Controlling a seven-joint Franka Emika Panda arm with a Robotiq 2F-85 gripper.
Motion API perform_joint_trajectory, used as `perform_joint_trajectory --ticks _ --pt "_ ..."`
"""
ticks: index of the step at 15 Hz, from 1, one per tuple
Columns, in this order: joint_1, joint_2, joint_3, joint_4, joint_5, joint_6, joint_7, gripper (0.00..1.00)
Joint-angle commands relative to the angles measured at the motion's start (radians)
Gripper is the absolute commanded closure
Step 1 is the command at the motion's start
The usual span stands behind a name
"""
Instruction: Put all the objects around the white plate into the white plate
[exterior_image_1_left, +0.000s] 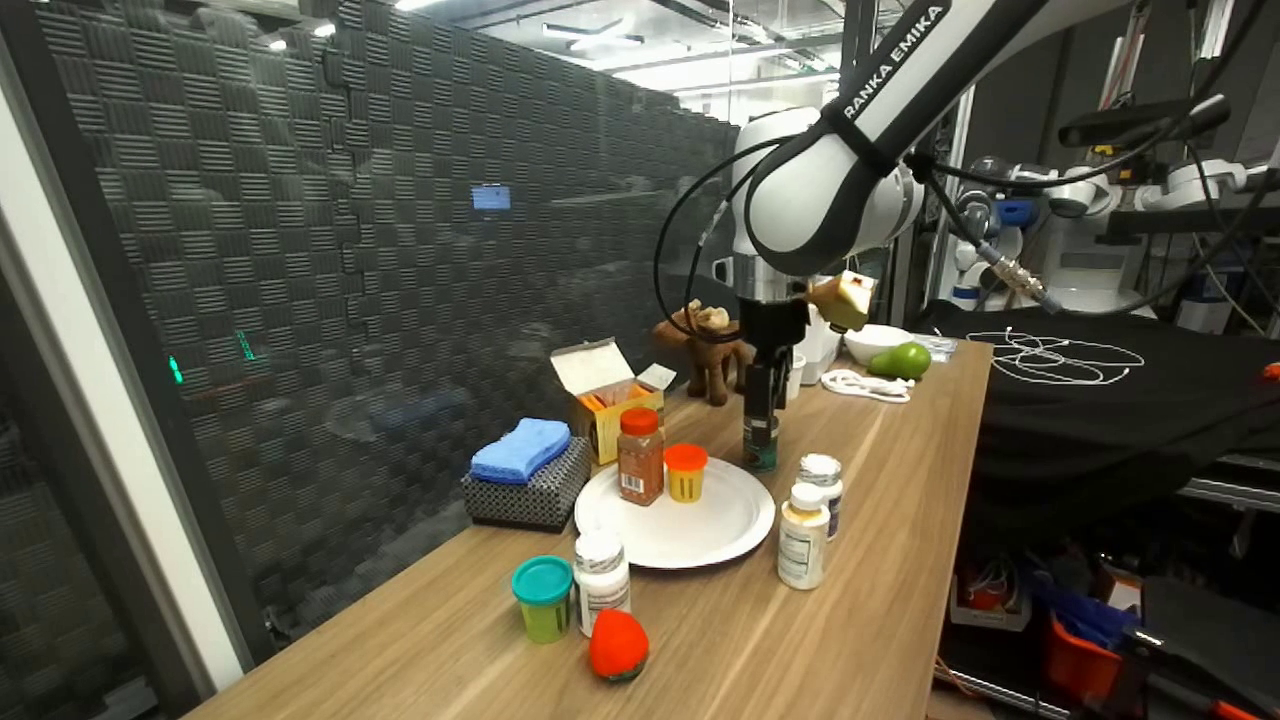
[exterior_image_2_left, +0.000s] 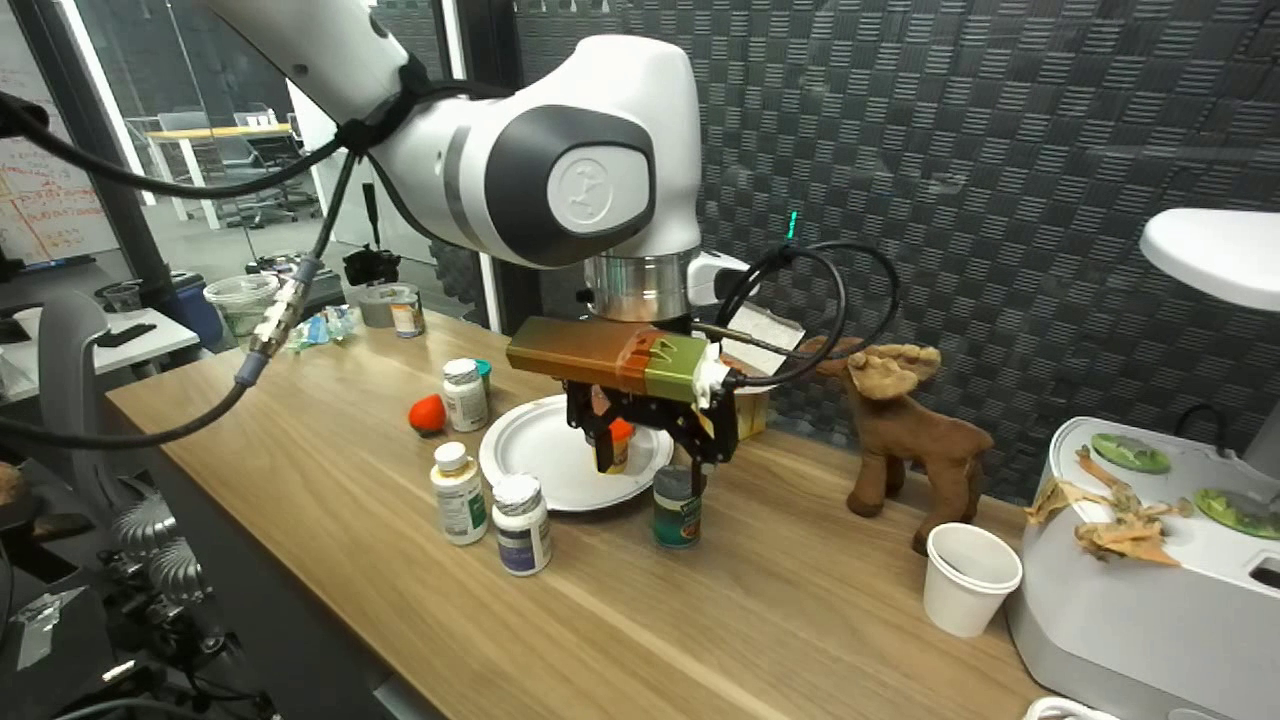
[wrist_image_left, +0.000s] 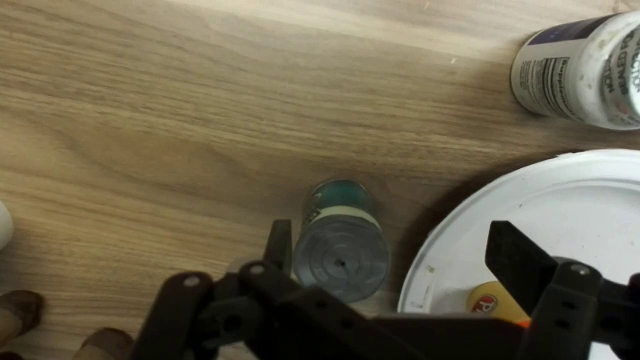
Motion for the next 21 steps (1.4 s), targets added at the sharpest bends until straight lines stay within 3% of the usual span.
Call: perform_joint_trajectory --ticks 1,9,10,11,13,19,21 --pt "0.003 0.037 -0.002 0.036 -0.006 -0.007 0.017 0.0" --pt "0.004 0.084 -0.012 0.088 -0.018 -0.001 0.044 0.0" --pt "0.004 0.086 -0.012 0.094 -0.017 -0.002 0.045 0.04" --pt "0.005 0.084 -0.016 0.095 -0.021 -0.004 0.05 0.24" --pt "0.017 0.077 -0.031 0.095 -0.047 -0.01 0.074 0.29" --pt "0.029 0.042 -0.04 0.075 -0.111 -0.012 0.118 0.76" --pt "0.028 -0.004 -0.031 0.049 -0.115 -0.003 0.105 0.8"
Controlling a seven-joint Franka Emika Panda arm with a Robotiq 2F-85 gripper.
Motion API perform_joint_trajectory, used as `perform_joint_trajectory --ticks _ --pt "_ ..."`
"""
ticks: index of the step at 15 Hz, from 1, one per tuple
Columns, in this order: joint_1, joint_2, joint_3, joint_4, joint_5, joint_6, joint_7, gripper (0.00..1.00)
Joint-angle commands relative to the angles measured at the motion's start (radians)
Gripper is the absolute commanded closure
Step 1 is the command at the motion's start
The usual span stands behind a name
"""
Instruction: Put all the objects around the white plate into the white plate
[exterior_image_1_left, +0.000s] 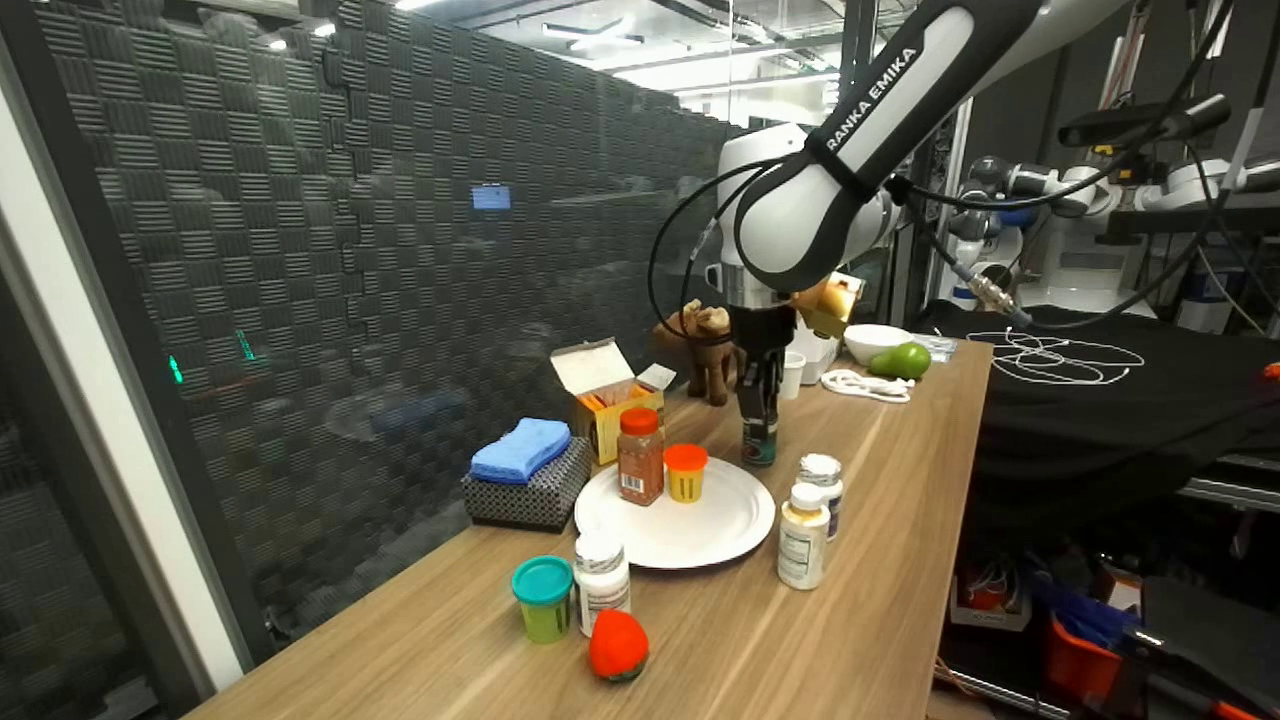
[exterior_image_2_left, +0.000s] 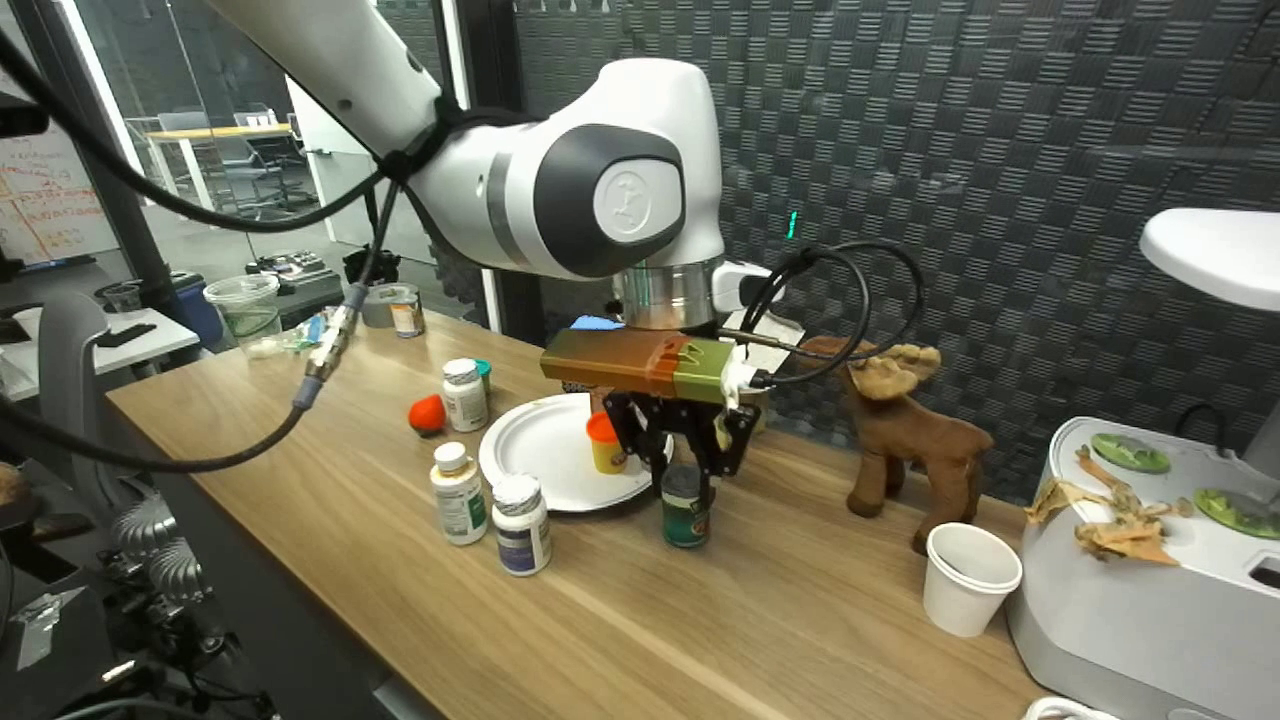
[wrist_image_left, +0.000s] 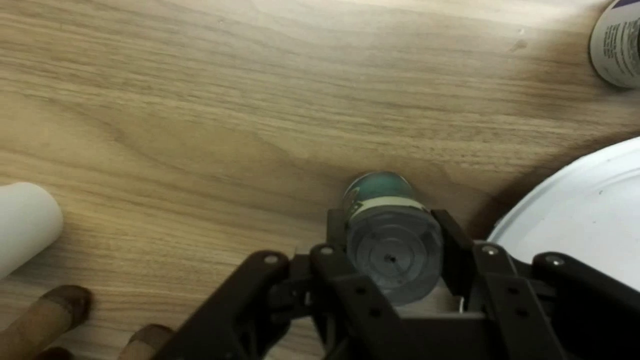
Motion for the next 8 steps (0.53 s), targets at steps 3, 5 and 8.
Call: perform_joint_trajectory --ticks 3,5,8 --pt "0.016 -0.145 0.011 -0.069 -0.007 -0.006 -0.023 0.81" --pt "0.009 -0.183 0.034 -0.097 0.023 -0.016 -0.069 0.81" --pt "0.005 -0.198 0.069 -0.121 0.084 -0.025 -0.149 0.81"
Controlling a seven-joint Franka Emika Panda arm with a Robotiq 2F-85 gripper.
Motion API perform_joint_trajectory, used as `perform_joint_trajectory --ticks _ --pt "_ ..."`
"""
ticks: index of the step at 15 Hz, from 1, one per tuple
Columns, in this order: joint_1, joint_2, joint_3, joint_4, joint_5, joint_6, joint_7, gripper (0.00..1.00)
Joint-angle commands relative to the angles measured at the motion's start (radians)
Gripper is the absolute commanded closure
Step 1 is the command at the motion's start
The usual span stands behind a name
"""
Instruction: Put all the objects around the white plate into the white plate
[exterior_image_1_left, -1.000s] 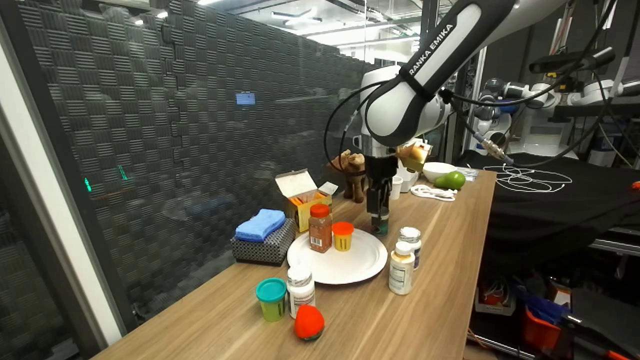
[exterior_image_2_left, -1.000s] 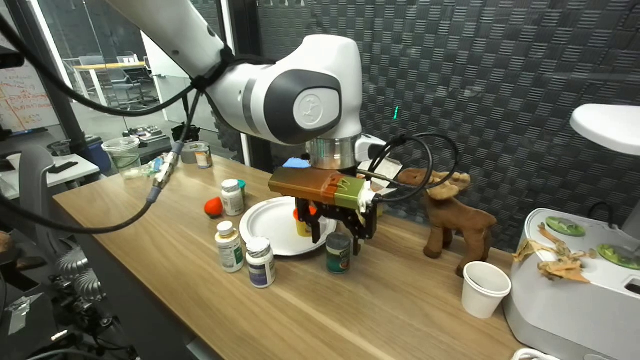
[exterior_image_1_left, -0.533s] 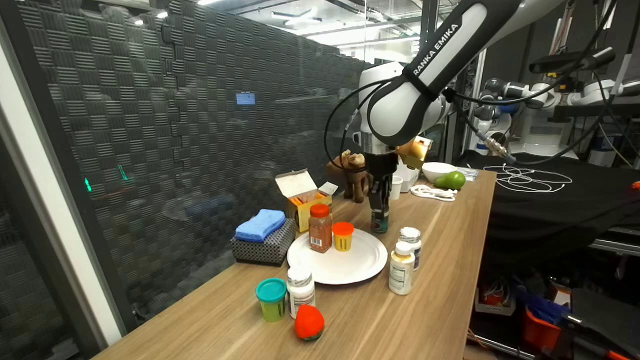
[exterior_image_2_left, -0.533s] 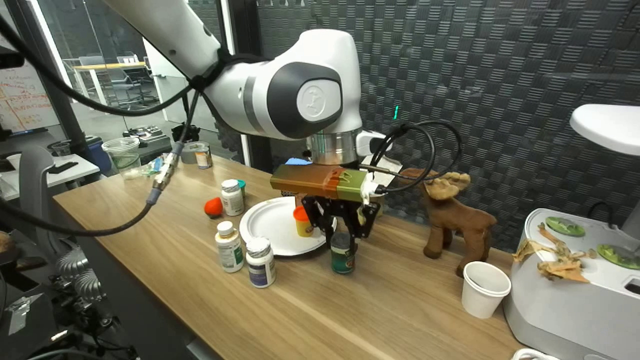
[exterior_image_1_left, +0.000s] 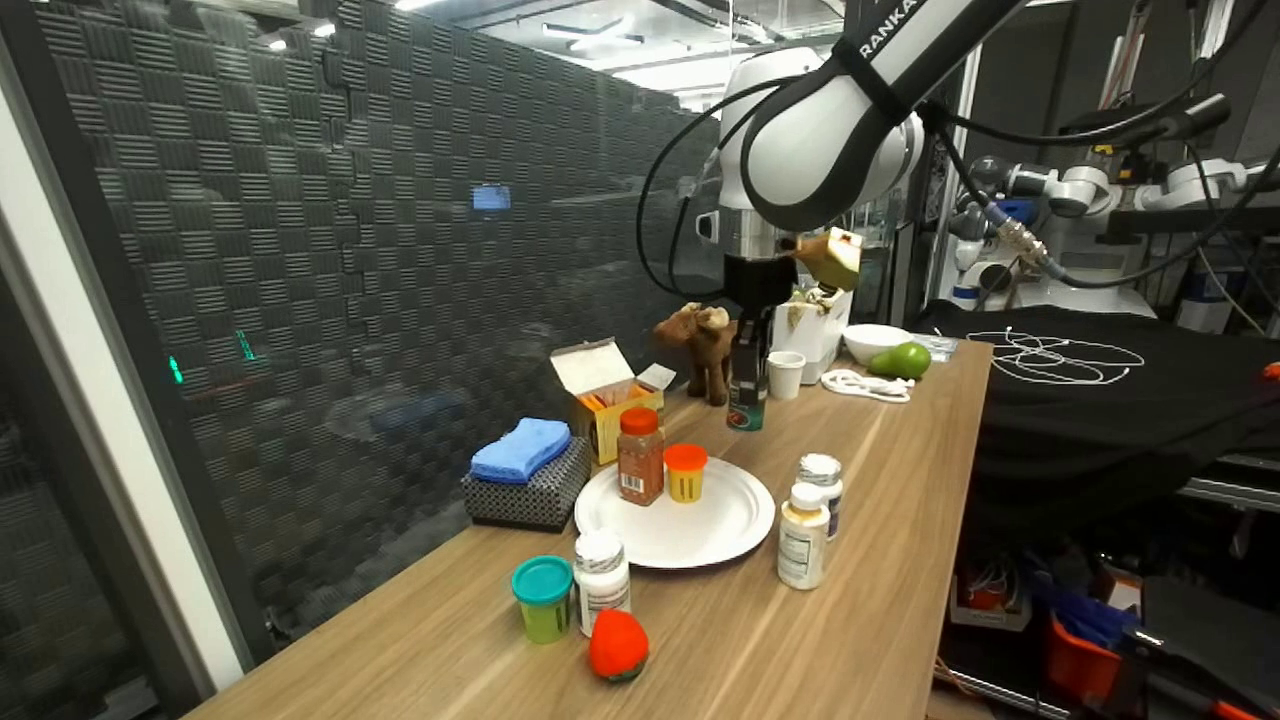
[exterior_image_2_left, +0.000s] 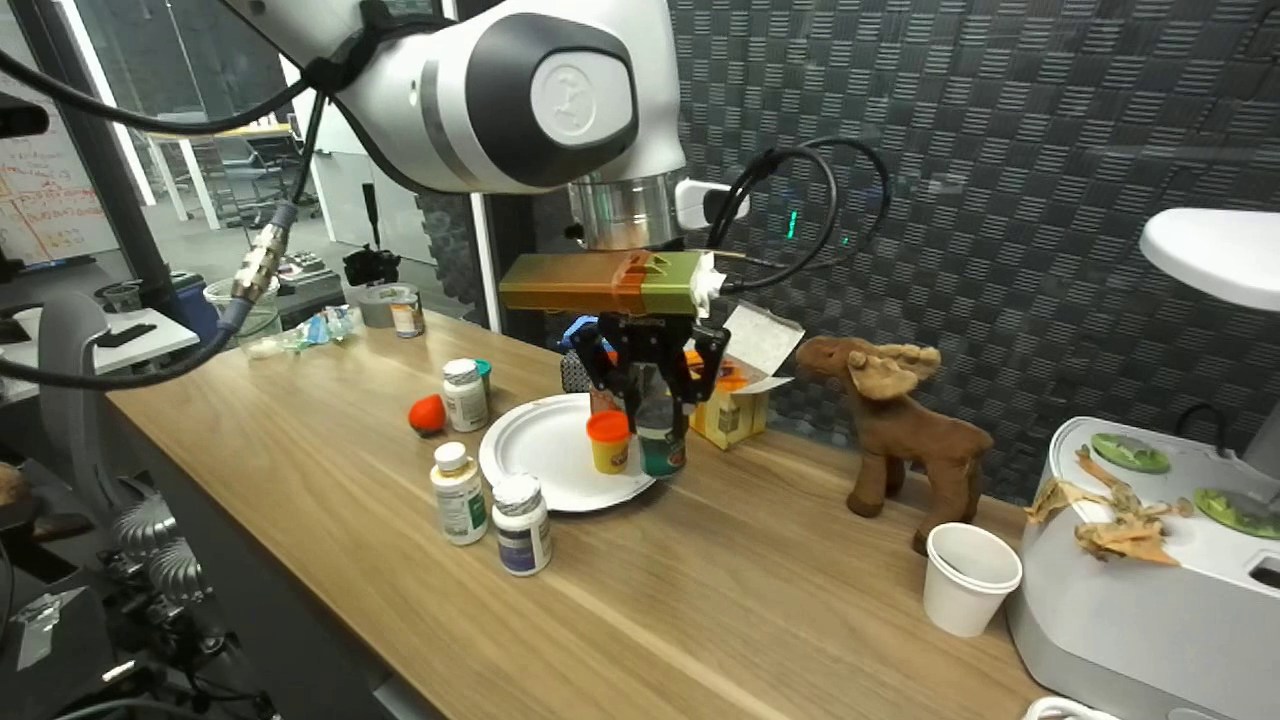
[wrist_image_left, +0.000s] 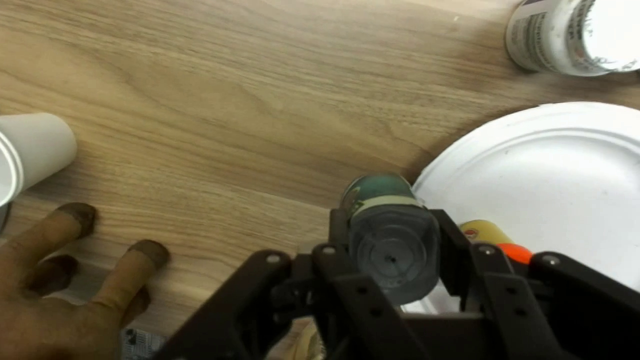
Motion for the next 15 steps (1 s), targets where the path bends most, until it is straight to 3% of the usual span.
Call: perform_joint_trajectory --ticks 1,9,15 --pt "-0.005 -0.044 0.038 -0.053 0.08 -0.011 -0.111 0.81" --pt "0.007 -0.008 0.08 -0.06 0.103 -0.037 -0.216 0.81" --pt "0.014 0.047 0.078 -0.031 0.088 -0.042 -0.205 0.81"
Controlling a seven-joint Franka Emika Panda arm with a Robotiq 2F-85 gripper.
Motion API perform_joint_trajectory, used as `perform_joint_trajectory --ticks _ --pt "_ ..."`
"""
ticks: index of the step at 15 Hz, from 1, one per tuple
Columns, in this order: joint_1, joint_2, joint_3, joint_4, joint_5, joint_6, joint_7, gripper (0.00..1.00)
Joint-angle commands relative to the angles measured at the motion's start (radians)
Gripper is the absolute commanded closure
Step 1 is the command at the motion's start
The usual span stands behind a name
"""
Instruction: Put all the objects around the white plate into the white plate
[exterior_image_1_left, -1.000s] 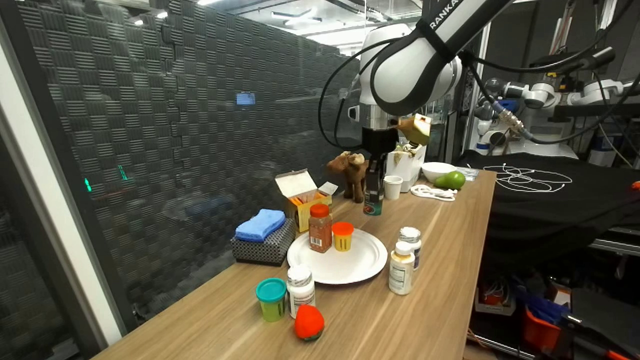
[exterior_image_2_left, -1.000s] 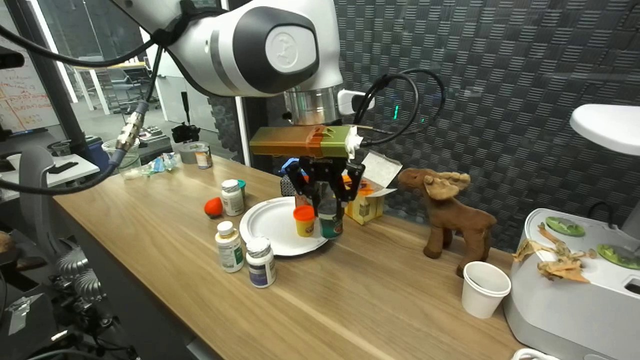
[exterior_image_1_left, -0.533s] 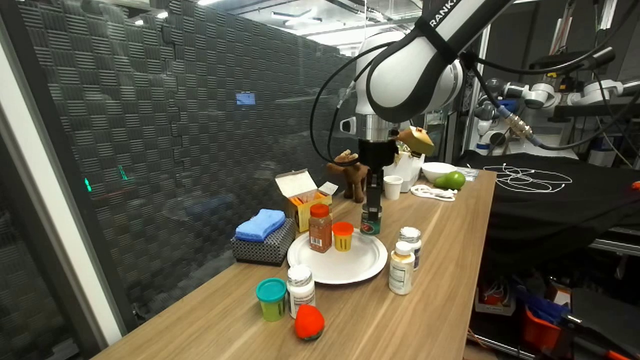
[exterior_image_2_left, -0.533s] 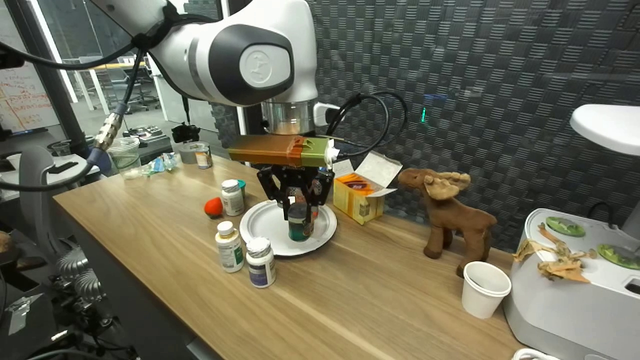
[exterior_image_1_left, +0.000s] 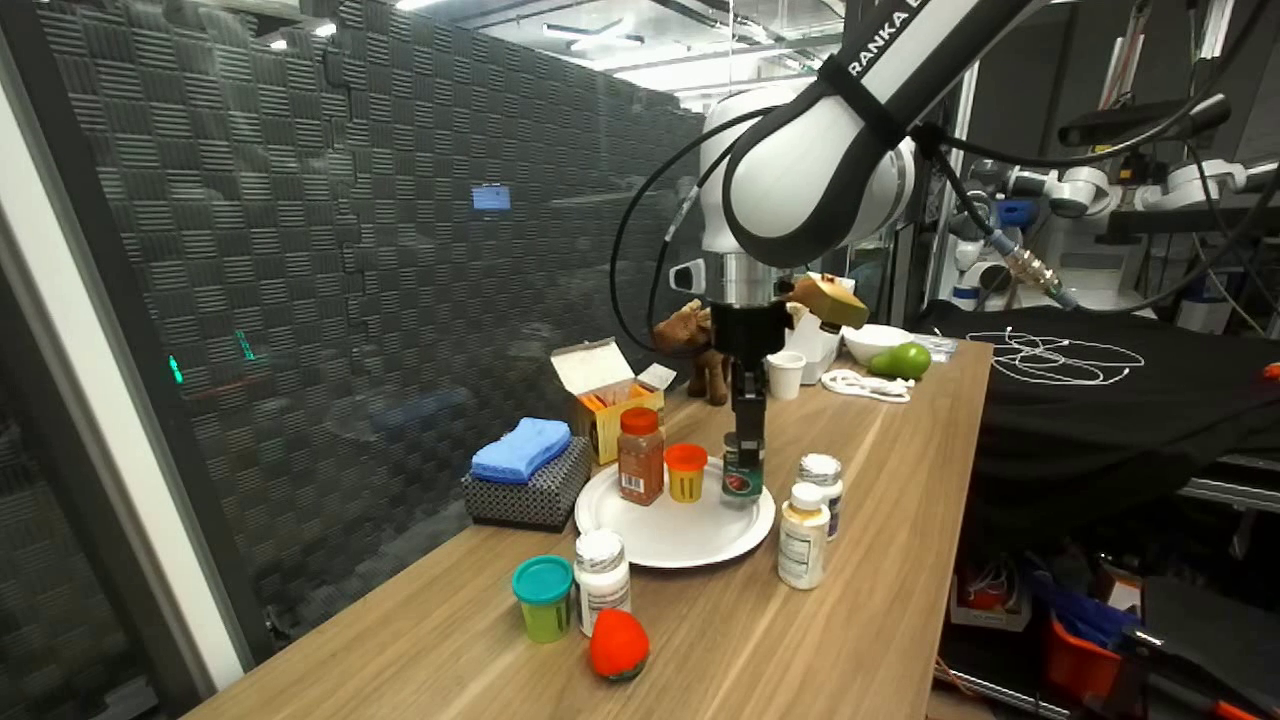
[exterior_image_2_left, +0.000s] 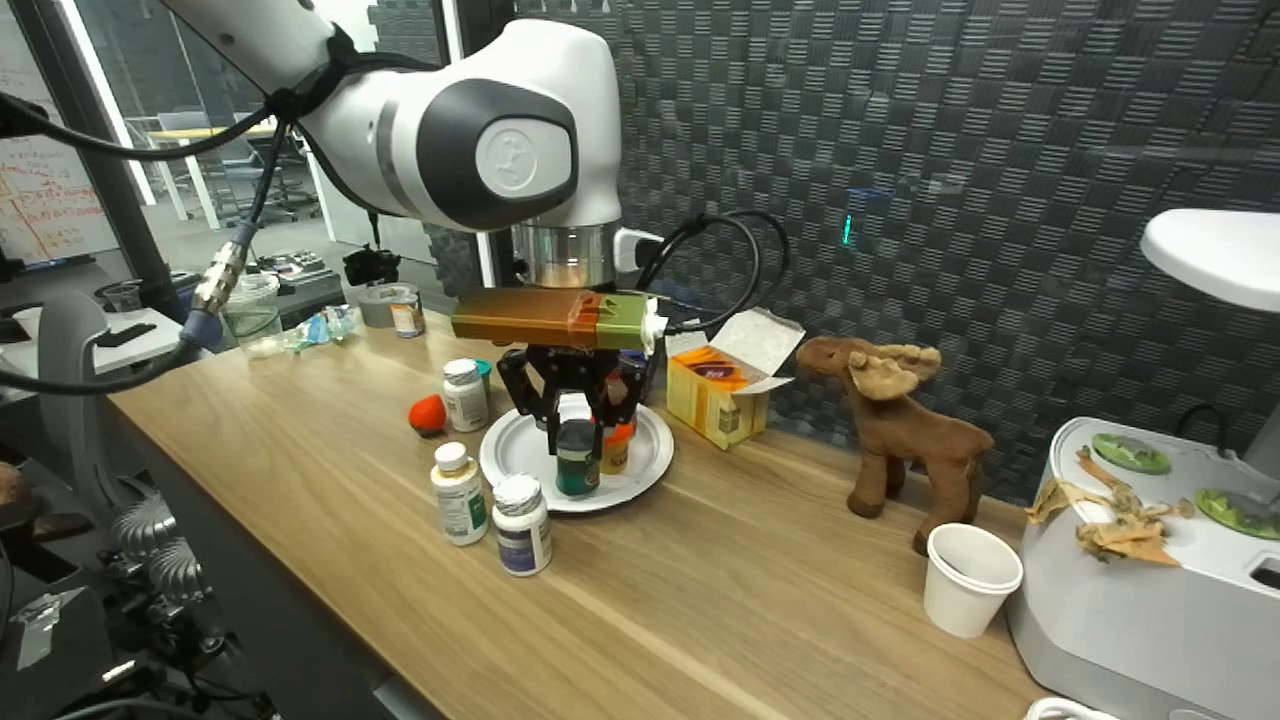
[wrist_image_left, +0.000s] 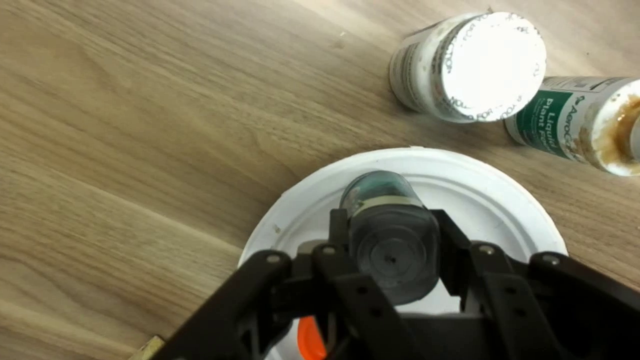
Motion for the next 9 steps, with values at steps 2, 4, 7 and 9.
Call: perform_joint_trajectory --ticks 2,4,7,9 --pt "0.004 0.043 0.0 0.043 0.025 -0.009 -0.009 0.81" --pt "0.002 0.042 0.004 0.057 0.034 -0.01 -0.011 0.81" --pt "0.001 0.044 0.005 0.073 0.049 -0.009 -0.011 0.81" --pt "0.004 0.056 0.005 0.084 0.046 -0.01 -0.007 0.81"
